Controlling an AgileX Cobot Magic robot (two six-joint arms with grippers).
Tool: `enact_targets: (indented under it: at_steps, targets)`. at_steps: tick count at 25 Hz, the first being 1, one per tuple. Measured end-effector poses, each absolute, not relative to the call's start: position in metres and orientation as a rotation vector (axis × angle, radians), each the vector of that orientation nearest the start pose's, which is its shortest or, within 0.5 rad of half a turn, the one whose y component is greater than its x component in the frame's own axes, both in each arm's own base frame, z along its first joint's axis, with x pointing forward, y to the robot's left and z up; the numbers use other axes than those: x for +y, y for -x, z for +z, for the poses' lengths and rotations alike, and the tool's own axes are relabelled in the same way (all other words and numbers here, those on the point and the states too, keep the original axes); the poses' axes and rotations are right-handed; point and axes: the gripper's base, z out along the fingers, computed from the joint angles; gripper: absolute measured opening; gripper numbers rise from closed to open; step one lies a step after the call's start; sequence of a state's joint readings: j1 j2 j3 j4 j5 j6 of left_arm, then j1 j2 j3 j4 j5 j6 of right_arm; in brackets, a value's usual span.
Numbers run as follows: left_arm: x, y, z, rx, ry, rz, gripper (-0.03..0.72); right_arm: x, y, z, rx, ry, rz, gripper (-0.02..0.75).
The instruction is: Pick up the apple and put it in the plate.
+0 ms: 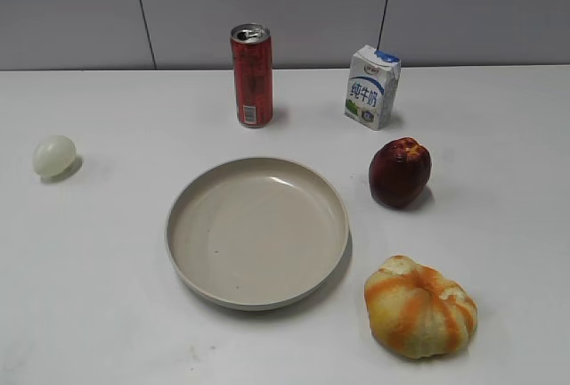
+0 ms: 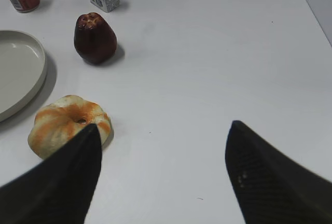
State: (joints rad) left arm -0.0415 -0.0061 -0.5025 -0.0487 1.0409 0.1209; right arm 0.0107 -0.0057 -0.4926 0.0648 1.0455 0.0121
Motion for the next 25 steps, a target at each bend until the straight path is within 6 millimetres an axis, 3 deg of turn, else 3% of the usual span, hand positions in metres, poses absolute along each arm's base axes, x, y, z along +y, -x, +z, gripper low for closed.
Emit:
enact_targets:
  at_steps: [19, 25]
  targets:
    - [-0.004, 0.006, 0.28, 2.008, -0.165, -0.008, 0.239, 0.008, 0.004, 0.28, 2.009, -0.007, 0.137, 0.592]
    - [-0.004, 0.006, 0.28, 2.008, -0.165, -0.008, 0.239, 0.007, -0.02, 0.298, 1.905, -0.027, 0.138, 0.672]
